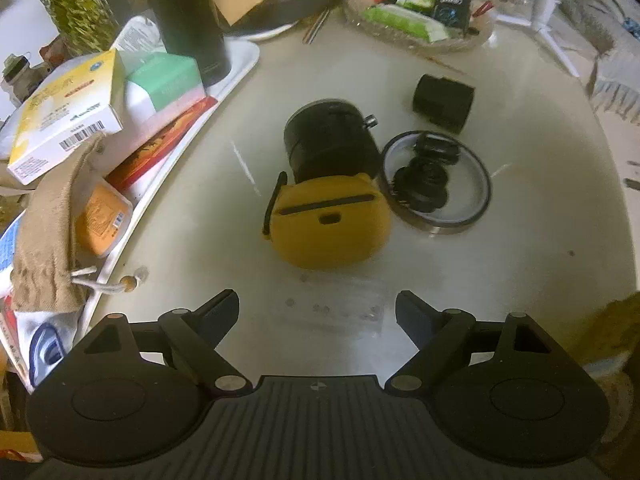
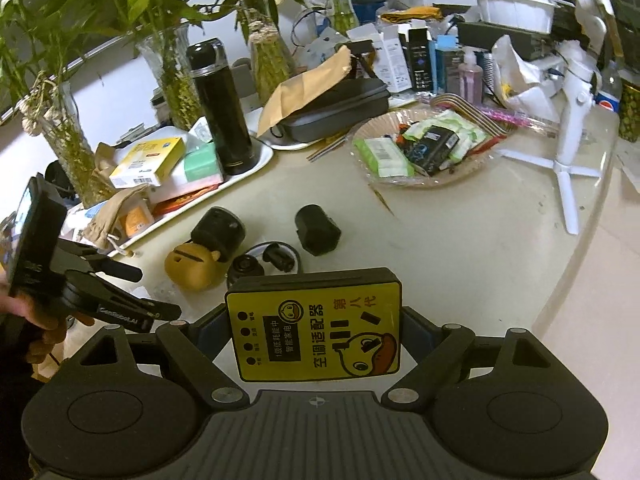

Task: Organize rigid objects
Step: 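Grasp the clear plastic tray with the left tool while the right tool holds the yellow device, then carry the clear tray with the left tool while the right tool brings the yellow device into the box, then open both tools and lift them out of the box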

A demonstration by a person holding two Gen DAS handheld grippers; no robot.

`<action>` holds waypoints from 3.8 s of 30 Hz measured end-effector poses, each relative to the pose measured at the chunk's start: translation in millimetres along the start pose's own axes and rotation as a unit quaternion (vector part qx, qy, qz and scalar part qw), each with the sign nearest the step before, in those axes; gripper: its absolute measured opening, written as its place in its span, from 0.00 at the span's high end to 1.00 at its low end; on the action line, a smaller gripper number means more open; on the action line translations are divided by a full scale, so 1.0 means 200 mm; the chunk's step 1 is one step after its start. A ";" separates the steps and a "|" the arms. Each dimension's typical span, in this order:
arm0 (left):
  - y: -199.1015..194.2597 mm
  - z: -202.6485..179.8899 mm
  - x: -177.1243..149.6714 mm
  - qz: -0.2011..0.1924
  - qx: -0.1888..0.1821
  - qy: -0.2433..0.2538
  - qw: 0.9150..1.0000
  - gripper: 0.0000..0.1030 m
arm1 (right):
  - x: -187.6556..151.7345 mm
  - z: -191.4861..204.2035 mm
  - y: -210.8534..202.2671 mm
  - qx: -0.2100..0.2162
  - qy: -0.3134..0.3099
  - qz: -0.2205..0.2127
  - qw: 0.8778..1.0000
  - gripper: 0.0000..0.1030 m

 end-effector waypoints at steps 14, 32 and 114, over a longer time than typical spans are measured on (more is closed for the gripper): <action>0.02 -0.01 -0.04 0.004 -0.021 0.000 1.000 0.34 | 0.03 0.03 0.00 0.003 0.005 0.000 1.000 0.14; -0.51 0.00 -0.07 -0.062 0.009 -0.041 0.997 0.34 | -0.01 0.20 -0.14 0.019 -0.007 0.045 0.999 0.14; -1.00 -0.38 -0.46 -0.130 0.005 -0.114 0.985 0.33 | -0.37 0.35 -0.41 0.003 -0.055 0.058 0.997 0.00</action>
Point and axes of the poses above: each gripper's, at about its wrist camera, not at the fingertips, and y roughly the way its jaws point, z to its left, x to its top, the point moved 9 cm from there along y, roughly the way its jaws point, and after that the axes turned 9 degrees about y, right-handed, at the moved point
